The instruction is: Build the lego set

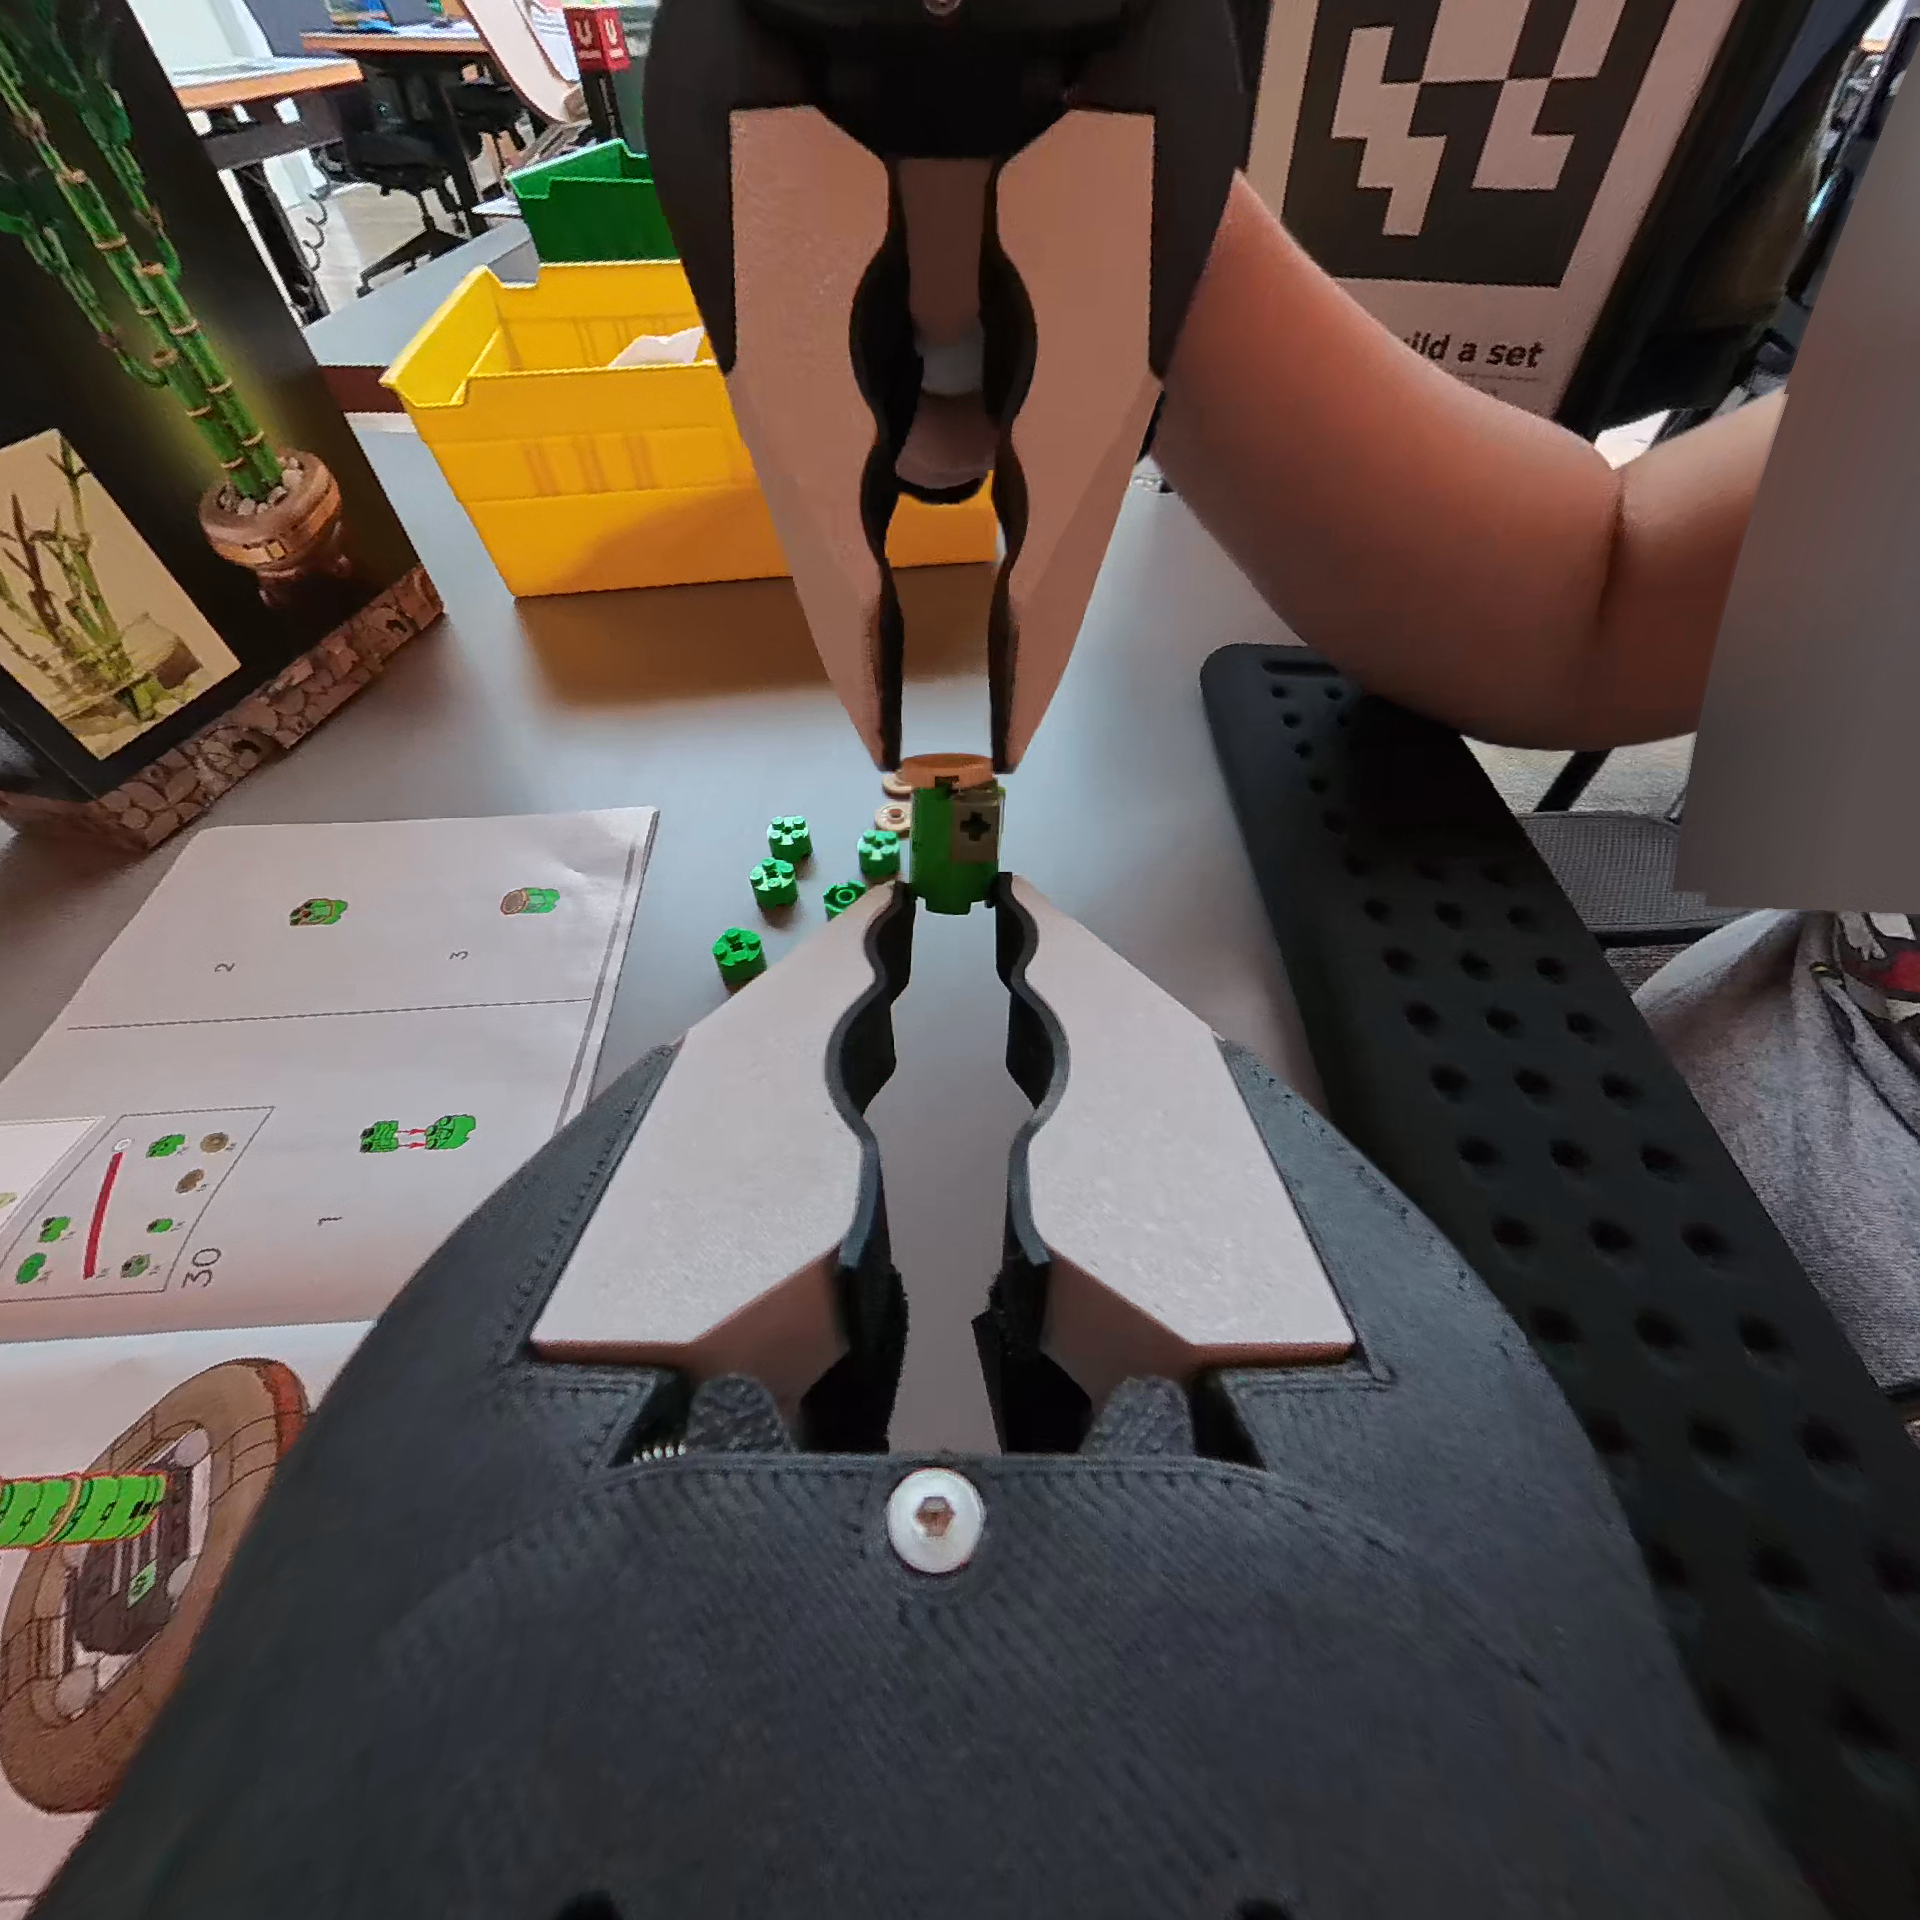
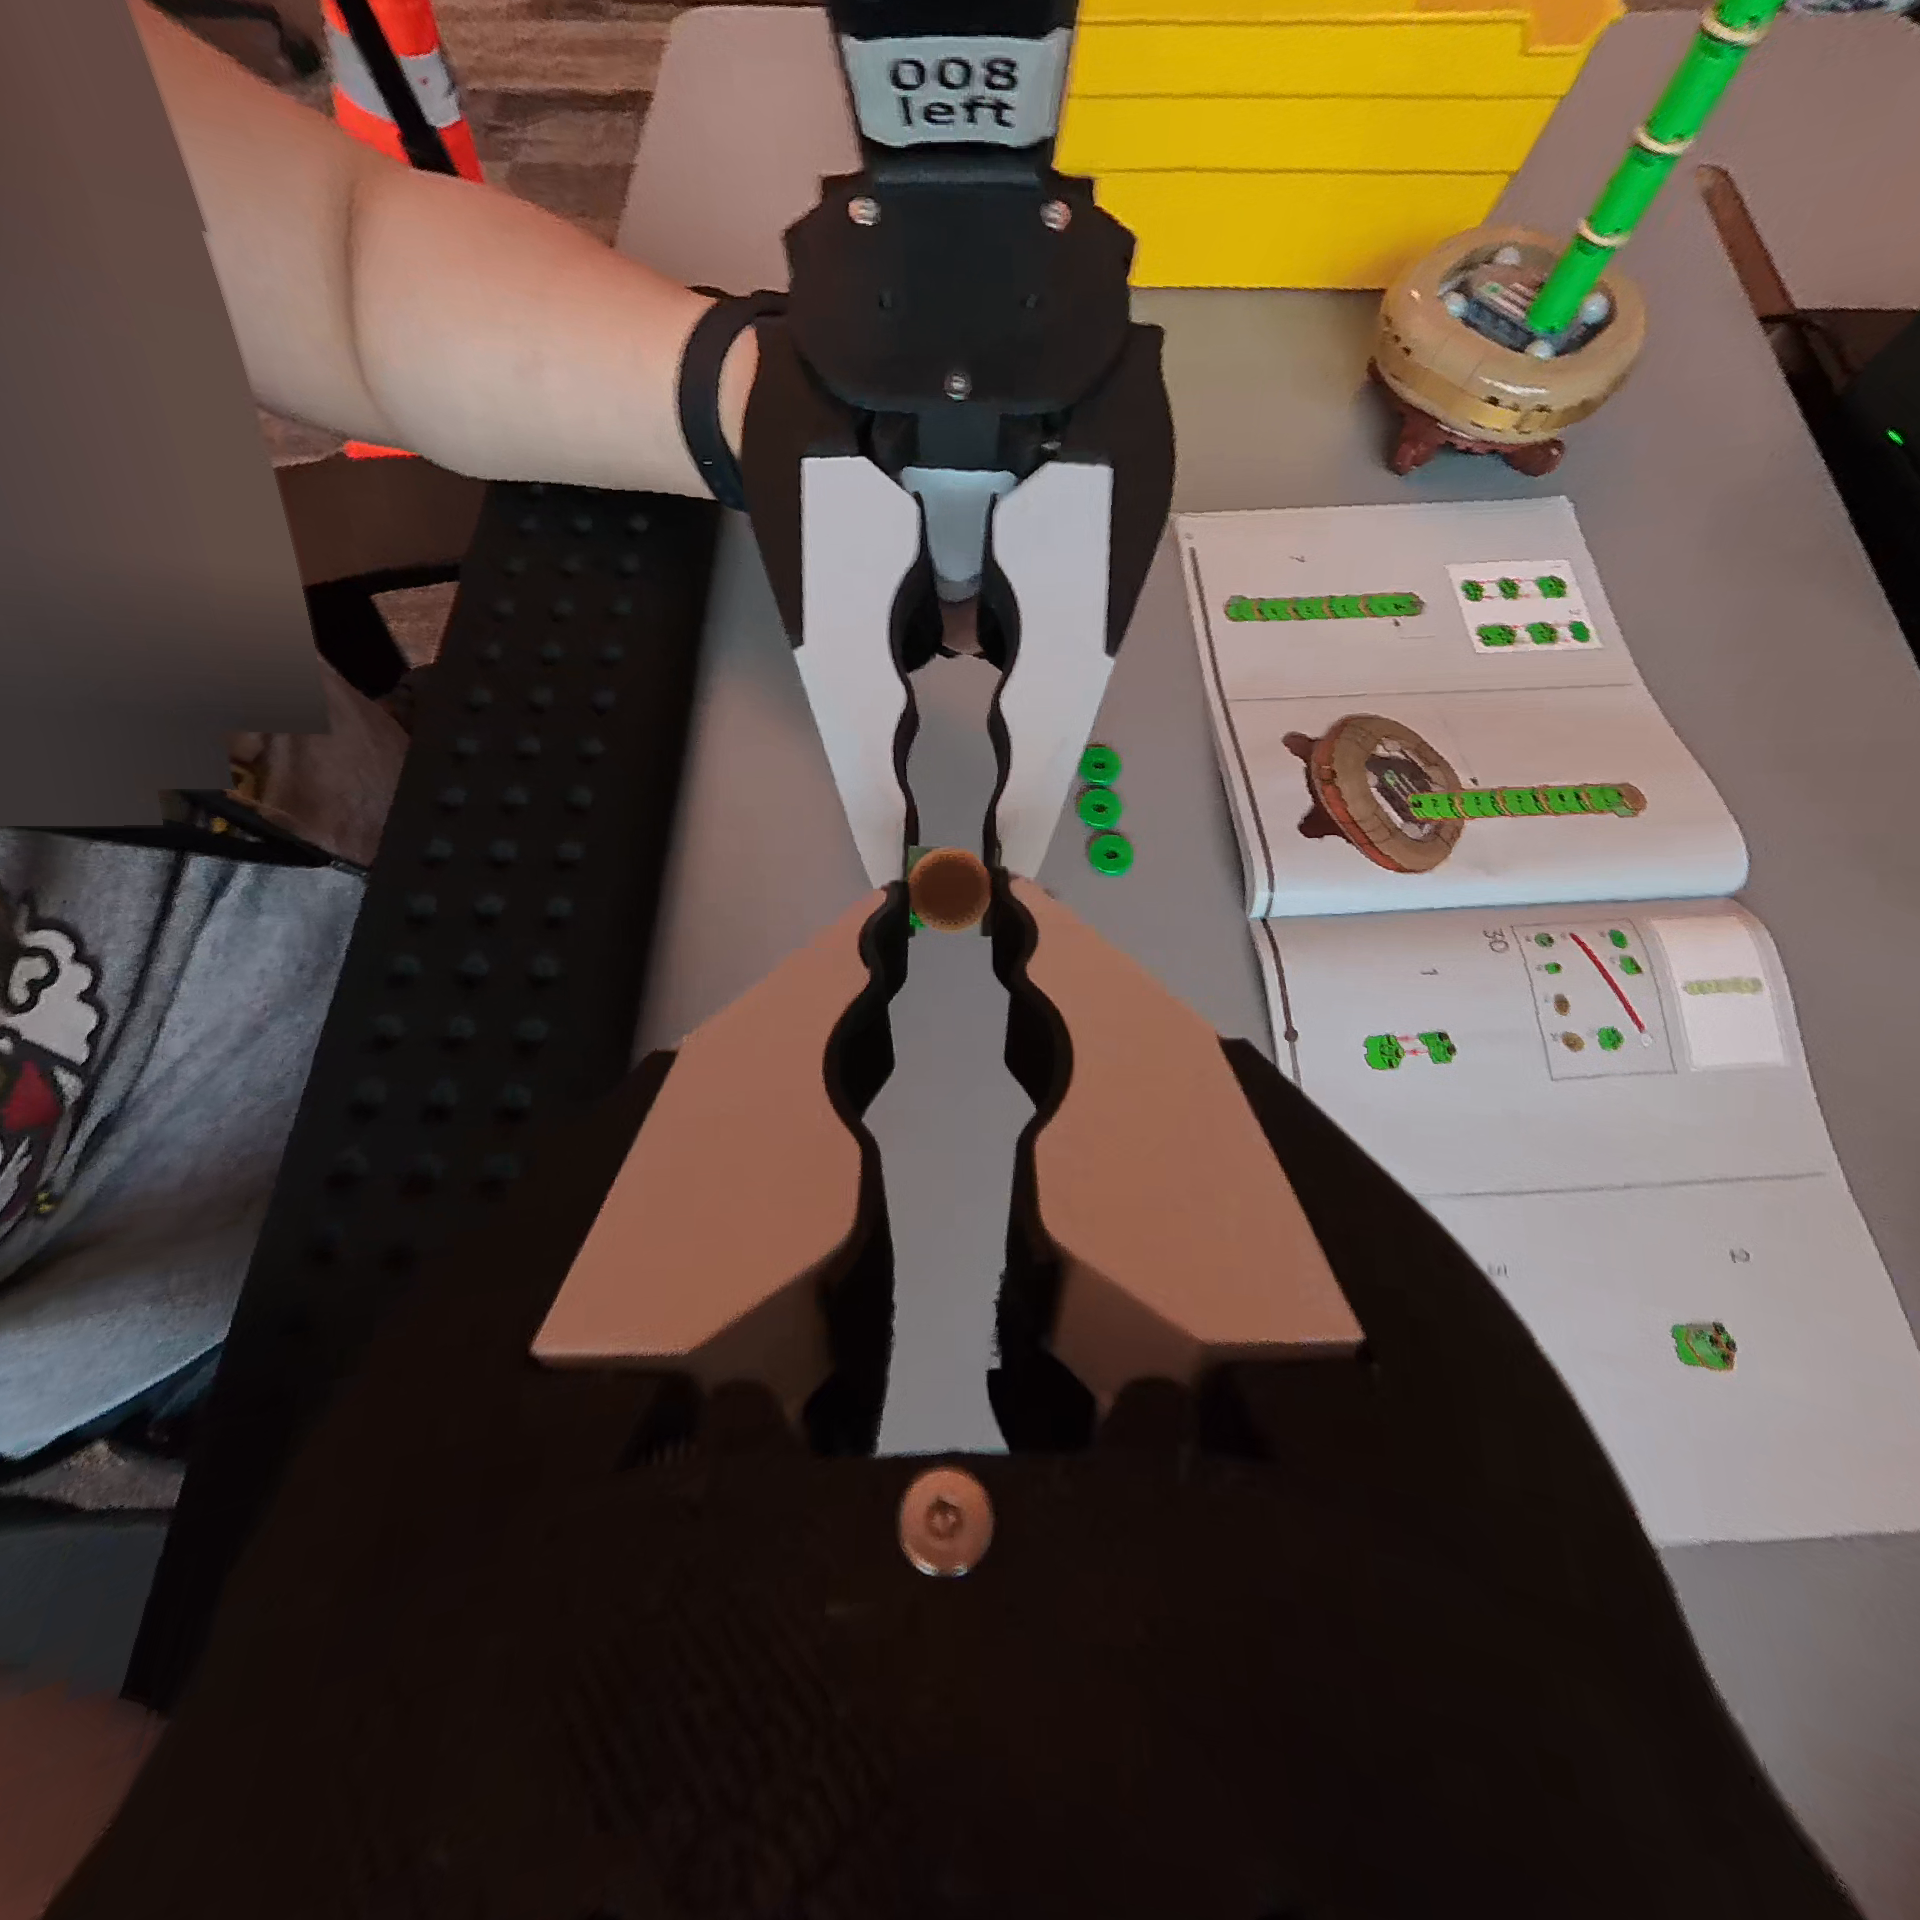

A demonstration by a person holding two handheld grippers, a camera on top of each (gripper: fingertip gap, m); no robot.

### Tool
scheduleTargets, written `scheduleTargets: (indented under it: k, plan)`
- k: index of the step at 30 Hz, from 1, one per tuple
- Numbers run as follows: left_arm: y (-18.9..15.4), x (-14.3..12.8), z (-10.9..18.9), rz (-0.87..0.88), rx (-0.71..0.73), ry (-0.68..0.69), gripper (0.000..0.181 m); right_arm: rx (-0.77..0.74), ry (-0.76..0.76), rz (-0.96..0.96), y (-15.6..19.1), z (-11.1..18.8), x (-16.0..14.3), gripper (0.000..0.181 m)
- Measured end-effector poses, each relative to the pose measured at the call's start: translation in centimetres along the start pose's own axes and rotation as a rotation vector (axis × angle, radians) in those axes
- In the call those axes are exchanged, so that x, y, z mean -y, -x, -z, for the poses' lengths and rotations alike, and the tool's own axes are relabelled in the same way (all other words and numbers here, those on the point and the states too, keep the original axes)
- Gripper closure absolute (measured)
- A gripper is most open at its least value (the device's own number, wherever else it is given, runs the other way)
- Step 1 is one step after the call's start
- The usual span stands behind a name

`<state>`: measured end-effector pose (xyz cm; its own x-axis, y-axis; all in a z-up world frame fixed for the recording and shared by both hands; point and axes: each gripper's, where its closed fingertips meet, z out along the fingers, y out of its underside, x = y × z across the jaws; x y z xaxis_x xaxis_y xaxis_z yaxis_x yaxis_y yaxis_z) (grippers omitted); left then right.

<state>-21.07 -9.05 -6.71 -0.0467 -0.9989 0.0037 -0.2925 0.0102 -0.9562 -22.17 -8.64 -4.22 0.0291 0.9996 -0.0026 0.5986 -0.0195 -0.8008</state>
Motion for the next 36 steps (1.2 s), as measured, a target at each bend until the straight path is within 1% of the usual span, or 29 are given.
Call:
scheduleTargets:
  k: [3,10,13,18,24,36]
  plan:
    - [-0.7,0.2,0.1,0.013,-0.05,-0.01,0.167,0.063,0.009,0.072,0.8,0.1,0.1,0.166]
    - [-2.3,0.9,0.4,0.047,-0.171,-0.06,0.167,0.201,0.02,0.166,2.4,0.6,0.6,0.166]
    - [-2.6,1.0,0.5,0.054,-0.19,-0.061,0.167,0.221,0.032,0.2,2.6,0.6,0.7,0.166]
    - [-2.9,0.8,0.4,0.079,-0.221,-0.047,0.167,0.231,0.052,0.242,2.5,0.2,0.7,0.166]
    - [-3.0,0.5,0.4,0.093,-0.243,-0.034,0.167,0.26,0.081,0.246,2.8,0.1,0.5,0.166]
    - [-2.5,1.4,1.0,0.098,-0.223,-0.086,0.167,0.233,0.033,0.245,2.3,0.1,1.2,0.165]
